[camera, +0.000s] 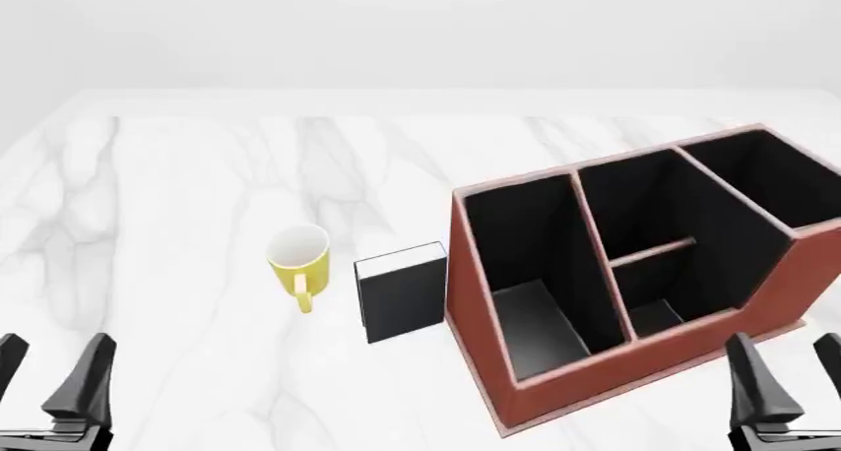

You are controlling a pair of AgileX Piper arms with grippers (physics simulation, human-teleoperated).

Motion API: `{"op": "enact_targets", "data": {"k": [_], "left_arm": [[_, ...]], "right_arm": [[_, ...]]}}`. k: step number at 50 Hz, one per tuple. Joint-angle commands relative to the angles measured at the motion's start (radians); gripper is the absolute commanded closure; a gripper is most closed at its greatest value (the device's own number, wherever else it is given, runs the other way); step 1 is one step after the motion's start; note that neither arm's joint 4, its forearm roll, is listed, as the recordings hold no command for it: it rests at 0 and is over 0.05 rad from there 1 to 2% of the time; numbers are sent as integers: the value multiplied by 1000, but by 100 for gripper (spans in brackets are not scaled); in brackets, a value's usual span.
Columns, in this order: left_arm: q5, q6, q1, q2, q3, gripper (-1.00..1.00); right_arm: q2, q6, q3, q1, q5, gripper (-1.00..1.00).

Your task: Pick up the book and place it in the back compartment of the caddy.

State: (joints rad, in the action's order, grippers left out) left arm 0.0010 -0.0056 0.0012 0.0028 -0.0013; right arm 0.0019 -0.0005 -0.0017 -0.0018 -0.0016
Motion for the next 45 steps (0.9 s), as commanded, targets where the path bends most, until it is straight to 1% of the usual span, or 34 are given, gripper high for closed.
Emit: {"op": "enact_targets", "data": {"k": [1,2,5,7,8,9,12,13,14,15,17,18,20,21,22,23,24,25,26,27,29,30,32,33,34,35,36,38,39,40,42,44,45], "left_arm": [[5,-13,-4,9,-2,-100],[8,-31,-17,1,-3,-100],[17,-10,-24,-1,-13,-100],[37,-16,-14,34,-49,-100],[46,-5,-32,36,-64,-100],[37,29,-50,74,-83,-100],[11,20,-51,142,-113,-100],[-8,57,-81,206,-143,-100],[-7,54,-96,236,-171,-100],[14,71,-134,258,-221,-100],[31,120,-148,312,-284,-100],[46,148,-197,355,-325,-100],[66,177,-182,381,-391,-100],[86,187,-210,419,-445,-100],[86,187,-210,420,-445,-100],[102,188,-218,443,-485,-100],[116,207,-218,463,-523,-100],[141,221,-231,498,-584,-100],[160,227,-245,528,-625,-100],[181,257,-257,565,-675,-100],[211,293,-272,612,-737,-100],[237,314,-287,646,-782,-100],[272,321,-299,690,-850,-100],[301,350,-345,721,-895,-100],[321,362,-355,745,-931,-100],[321,362,-355,746,-932,-100],[347,391,-356,789,-983,-100],[413,413,-388,844,-1058,-100],[447,434,-384,878,-1112,-100],[462,449,-379,900,-1146,-100],[507,447,-361,962,-1240,-100],[532,445,-351,1011,-1301,-100],[539,475,-353,1028,-1304,-100]], "right_arm": [[3,1,-2,-2,-2,-100],[3,0,-2,-2,-2,-100],[6,-2,-1,0,-3,-100],[9,1,-1,1,-5,-100],[9,2,-1,1,-5,-100],[14,2,0,2,-7,-100],[18,4,0,4,-9,-100],[19,4,0,3,-10,-100],[18,4,0,4,-10,-100],[17,4,0,7,-9,-100],[19,4,0,8,-10,-100],[20,2,0,9,-12,-100],[25,3,0,10,-15,-100],[26,2,1,10,-16,-100],[26,2,1,10,-16,-100],[26,3,1,11,-15,-100],[28,3,1,11,-16,-100],[27,5,1,14,-15,-100],[27,6,1,14,-14,-100],[29,8,0,15,-15,-100],[32,9,1,15,-18,-100],[38,10,1,15,-22,-100],[45,11,1,15,-28,-100],[44,11,1,16,-27,-100],[39,9,1,16,-24,-100],[38,9,1,16,-23,-100],[37,8,1,17,-21,-100],[37,8,1,18,-21,-100],[37,8,1,18,-21,-100],[38,9,1,18,-22,-100],[43,8,1,18,-26,-100],[48,5,1,17,-32,-100],[52,6,1,16,-35,-100]]}}
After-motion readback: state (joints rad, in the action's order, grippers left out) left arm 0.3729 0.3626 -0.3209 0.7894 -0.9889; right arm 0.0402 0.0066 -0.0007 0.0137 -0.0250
